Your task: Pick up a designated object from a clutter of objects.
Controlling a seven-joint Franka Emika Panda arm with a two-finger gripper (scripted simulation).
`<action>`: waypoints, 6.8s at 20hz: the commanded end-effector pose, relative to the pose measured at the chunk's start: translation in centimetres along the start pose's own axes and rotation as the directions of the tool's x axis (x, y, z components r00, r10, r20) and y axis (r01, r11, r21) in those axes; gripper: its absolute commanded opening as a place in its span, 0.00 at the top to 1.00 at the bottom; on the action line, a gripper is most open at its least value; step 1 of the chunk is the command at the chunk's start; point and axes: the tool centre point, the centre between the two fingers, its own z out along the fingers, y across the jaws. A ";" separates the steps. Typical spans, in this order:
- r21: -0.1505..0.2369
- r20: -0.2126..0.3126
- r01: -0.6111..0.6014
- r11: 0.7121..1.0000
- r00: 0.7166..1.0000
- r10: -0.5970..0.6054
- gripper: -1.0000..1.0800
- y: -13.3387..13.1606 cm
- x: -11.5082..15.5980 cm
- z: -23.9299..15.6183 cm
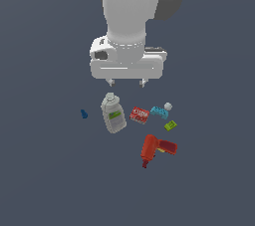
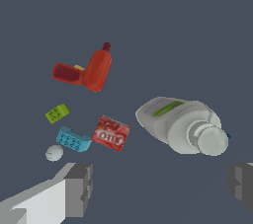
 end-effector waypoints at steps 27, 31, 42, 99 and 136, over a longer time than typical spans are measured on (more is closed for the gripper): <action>0.003 -0.008 0.166 0.986 0.986 -0.166 0.04 -4.9 0.1 3.4; -0.010 -0.006 0.272 0.962 0.962 -0.273 0.04 -6.2 0.0 6.0; -0.034 0.006 0.653 0.756 0.757 -0.654 0.04 -11.6 -2.3 15.4; -0.020 -0.002 0.913 0.408 0.408 -0.913 1.00 -16.4 -6.6 27.5; -0.018 -0.004 0.914 0.406 0.406 -0.914 1.00 -3.1 6.8 -2.3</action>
